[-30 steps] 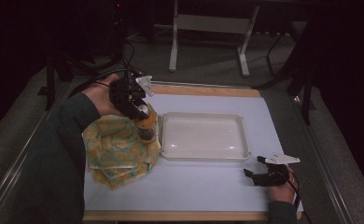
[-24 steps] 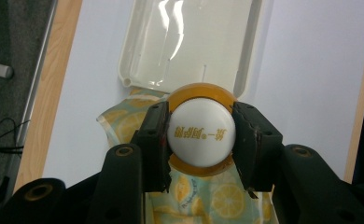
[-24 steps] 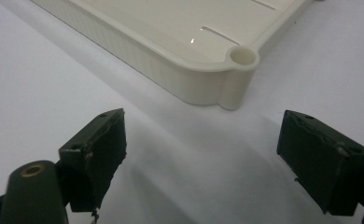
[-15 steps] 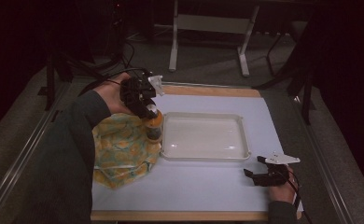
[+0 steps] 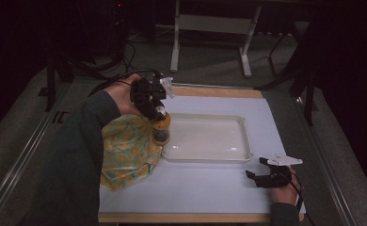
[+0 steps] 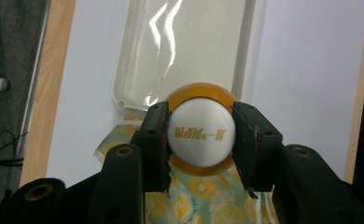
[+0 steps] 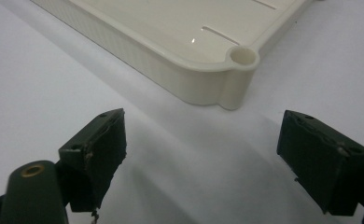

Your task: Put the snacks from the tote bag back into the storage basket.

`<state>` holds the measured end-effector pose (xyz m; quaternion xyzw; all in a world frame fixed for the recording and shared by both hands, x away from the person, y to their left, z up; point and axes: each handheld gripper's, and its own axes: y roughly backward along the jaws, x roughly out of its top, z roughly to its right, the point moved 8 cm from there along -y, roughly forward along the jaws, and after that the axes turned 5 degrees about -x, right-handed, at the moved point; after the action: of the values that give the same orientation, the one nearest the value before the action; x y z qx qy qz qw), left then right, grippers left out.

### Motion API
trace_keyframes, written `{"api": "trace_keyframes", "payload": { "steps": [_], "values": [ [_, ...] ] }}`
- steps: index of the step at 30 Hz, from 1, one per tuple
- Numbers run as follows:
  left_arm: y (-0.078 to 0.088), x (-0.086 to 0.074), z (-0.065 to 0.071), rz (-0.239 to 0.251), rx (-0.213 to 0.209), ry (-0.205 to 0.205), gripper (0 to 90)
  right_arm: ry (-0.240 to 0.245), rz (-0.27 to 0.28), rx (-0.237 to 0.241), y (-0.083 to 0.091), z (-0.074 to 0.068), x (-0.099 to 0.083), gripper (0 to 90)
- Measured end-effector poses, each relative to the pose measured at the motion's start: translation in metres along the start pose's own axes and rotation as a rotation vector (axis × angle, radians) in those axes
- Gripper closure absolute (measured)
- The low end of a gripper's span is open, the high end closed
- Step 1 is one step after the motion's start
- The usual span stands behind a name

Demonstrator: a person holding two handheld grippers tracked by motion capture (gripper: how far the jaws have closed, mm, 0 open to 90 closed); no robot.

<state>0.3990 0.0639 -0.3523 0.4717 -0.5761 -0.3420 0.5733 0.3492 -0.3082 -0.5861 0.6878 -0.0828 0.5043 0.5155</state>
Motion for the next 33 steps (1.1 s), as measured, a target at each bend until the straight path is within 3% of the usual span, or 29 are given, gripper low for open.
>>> {"api": "trace_keyframes", "payload": {
  "steps": [16,33],
  "values": [
    [-0.005,0.016,0.001,0.002,-0.012,-0.027,59.2,-0.002,0.001,0.001,0.0,0.0,0.0,15.3],
    [-0.012,0.023,0.0,-0.013,-0.028,-0.029,59.2,-0.002,0.002,0.001,0.0,0.0,0.0,15.3]
  ]
}}
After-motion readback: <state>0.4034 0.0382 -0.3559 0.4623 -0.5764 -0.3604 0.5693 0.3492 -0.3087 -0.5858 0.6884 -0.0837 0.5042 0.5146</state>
